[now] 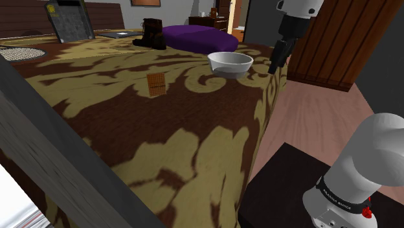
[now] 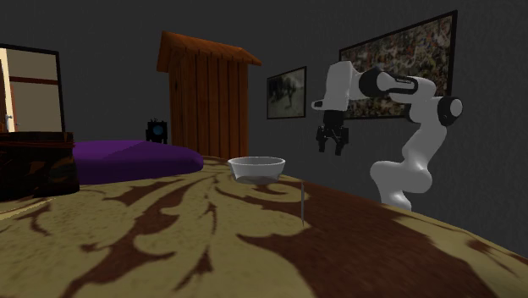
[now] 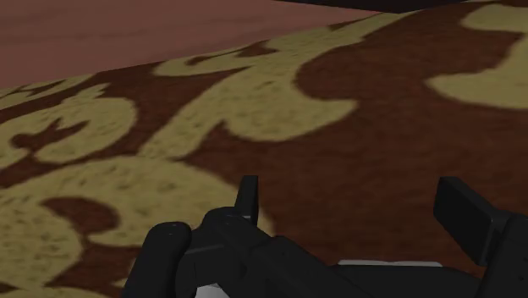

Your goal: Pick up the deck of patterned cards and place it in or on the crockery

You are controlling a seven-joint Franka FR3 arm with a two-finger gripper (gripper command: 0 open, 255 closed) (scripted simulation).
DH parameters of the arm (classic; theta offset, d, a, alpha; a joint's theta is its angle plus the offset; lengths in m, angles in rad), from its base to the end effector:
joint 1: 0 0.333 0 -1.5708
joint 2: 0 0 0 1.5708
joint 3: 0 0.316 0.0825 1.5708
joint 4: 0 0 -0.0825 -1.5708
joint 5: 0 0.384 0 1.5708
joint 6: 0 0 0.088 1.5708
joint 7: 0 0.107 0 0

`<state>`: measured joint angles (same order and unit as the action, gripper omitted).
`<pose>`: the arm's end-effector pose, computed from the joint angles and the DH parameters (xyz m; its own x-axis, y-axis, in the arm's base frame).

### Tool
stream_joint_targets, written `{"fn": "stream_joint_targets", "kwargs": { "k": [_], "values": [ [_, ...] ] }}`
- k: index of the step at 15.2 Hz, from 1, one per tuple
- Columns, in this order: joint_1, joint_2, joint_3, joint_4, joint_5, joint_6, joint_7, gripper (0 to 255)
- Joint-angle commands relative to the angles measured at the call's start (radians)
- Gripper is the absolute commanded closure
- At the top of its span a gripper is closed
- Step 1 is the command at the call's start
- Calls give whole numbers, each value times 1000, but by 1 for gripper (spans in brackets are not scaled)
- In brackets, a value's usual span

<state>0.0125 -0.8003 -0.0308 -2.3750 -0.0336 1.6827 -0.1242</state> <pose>0.3140 -0.0119 0.5962 0.9876 0.1164 0.1053 0.1144 -0.9931 0.0247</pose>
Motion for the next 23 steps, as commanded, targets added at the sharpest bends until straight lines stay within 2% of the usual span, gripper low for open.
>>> {"fn": "stream_joint_targets", "kwargs": {
  "k": [1,7,13,18,23],
  "values": [
    [0,0,0,0,0,0,0,0],
    [12,28,155,-48,52,190,211,0],
    [-9,124,326,-30,54,376,432,0],
    [-71,242,484,39,-5,504,638,0],
    [-185,385,669,157,-143,584,878,0]
  ]
}}
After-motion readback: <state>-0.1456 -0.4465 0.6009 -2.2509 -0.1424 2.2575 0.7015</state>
